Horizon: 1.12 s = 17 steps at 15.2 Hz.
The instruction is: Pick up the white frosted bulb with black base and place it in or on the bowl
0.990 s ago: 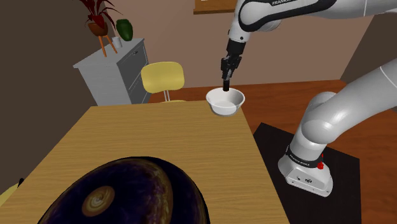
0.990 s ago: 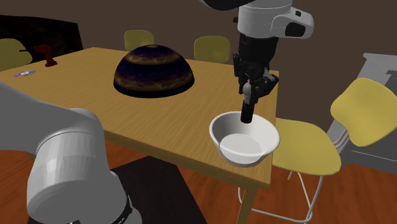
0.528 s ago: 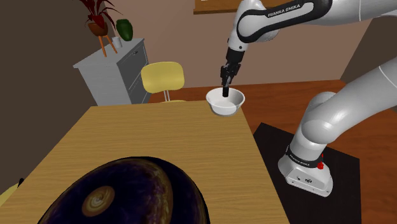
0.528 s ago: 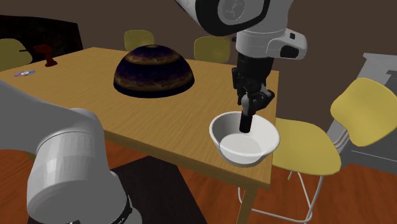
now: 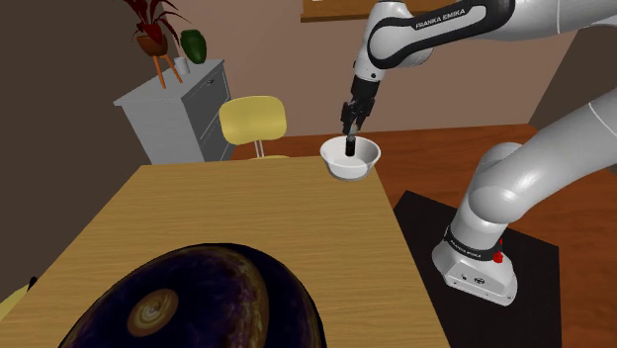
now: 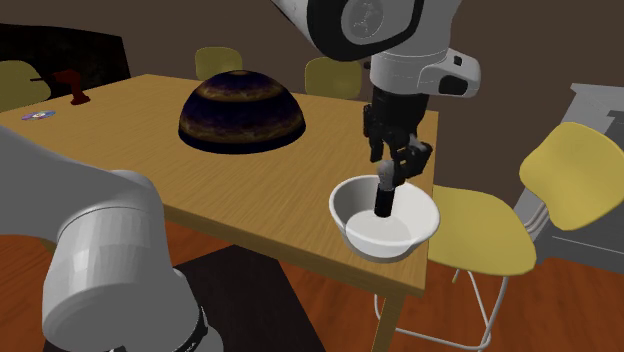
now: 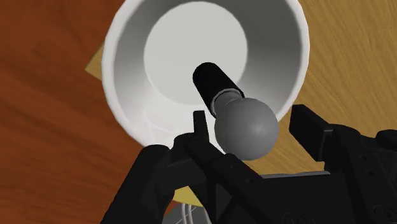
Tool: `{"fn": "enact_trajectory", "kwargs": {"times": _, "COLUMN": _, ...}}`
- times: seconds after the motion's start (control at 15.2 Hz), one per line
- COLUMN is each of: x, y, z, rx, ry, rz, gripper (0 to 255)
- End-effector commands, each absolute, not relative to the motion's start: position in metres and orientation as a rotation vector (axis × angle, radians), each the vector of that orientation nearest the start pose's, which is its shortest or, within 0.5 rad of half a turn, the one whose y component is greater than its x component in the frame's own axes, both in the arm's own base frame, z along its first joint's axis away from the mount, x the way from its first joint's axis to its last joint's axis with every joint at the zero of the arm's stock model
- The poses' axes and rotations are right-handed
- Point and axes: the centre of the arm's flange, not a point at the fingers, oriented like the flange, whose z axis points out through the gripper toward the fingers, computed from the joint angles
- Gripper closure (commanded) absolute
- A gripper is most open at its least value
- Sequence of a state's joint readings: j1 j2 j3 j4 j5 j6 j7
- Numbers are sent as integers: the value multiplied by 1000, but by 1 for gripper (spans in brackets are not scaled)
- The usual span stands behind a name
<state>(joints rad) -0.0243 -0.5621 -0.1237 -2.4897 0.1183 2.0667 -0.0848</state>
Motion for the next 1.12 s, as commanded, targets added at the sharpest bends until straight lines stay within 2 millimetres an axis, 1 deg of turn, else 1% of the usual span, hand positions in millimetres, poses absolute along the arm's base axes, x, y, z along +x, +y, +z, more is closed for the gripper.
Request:
{"fn": "enact_trajectory", "kwargs": {"times": 0.0, "x": 389, "y": -55, "z": 493, "rx": -2971, "ry": 146, "rz": -227, "gripper": 0}}
{"fn": "enact_trajectory", "kwargs": {"times": 0.26, "x": 389, "y": -55, "z": 493, "rx": -2971, "ry": 146, "rz": -227, "gripper": 0}}
{"fn": "enact_trajectory", "kwargs": {"times": 0.46, "x": 383, "y": -61, "z": 531, "rx": -2971, "ry": 146, "rz": -227, "gripper": 0}}
{"fn": "enact_trajectory", "kwargs": {"times": 0.53, "x": 381, "y": -62, "z": 542, "rx": -2971, "ry": 146, "rz": -227, "gripper": 0}}
{"fn": "enact_trajectory", "kwargs": {"times": 1.06, "x": 381, "y": -62, "z": 542, "rx": -2971, "ry": 146, "rz": -227, "gripper": 0}}
